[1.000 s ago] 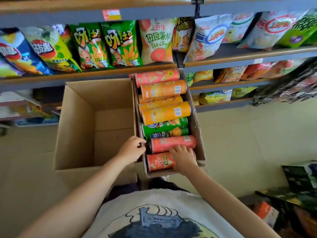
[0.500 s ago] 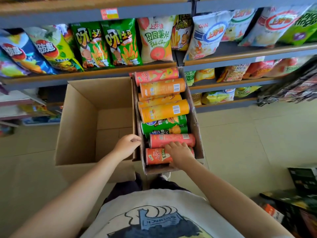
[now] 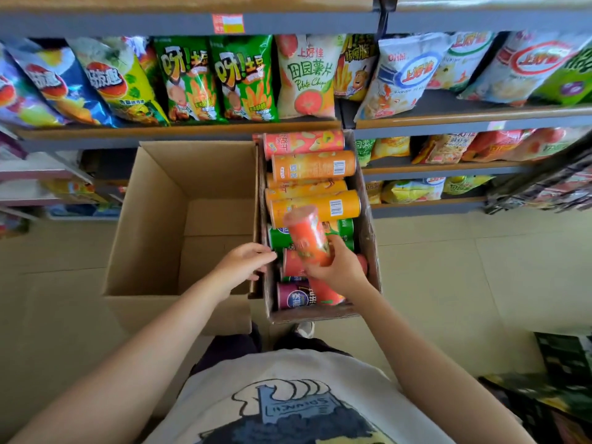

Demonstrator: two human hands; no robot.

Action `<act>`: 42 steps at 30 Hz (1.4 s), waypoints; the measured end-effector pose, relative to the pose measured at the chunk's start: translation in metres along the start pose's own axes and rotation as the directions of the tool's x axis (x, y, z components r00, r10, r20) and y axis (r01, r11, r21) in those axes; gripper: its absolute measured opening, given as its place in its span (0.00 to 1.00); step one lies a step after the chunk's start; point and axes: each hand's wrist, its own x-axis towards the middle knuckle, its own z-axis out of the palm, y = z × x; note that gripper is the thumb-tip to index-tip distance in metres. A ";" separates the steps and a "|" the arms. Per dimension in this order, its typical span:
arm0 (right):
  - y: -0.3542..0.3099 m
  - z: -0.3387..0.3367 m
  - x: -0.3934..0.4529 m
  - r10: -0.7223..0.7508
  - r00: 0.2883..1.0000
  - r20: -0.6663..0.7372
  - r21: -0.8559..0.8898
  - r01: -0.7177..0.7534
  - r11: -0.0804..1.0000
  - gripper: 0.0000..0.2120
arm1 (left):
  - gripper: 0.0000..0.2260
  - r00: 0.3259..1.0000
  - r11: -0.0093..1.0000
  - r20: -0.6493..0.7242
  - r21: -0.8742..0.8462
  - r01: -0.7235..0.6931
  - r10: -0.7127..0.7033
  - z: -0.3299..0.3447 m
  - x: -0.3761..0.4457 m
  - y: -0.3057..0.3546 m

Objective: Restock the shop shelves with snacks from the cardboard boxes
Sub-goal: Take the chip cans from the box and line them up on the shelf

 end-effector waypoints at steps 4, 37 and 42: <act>-0.054 0.002 0.007 -0.050 0.999 0.004 0.143 0.049 0.989 0.18 | 0.23 0.974 0.960 0.214 -0.281 -0.014 0.077 0.024 -0.005 0.014; -0.217 -0.103 0.010 -0.131 0.960 0.248 0.746 -0.103 0.658 0.17 | 0.22 0.917 0.699 -0.270 -0.593 -0.399 0.294 -0.100 -0.092 0.153; -0.327 -0.149 0.011 -0.320 0.946 0.040 0.785 0.169 0.596 0.30 | 0.32 0.731 0.584 -0.390 -0.441 -0.682 0.560 -0.155 -0.130 0.269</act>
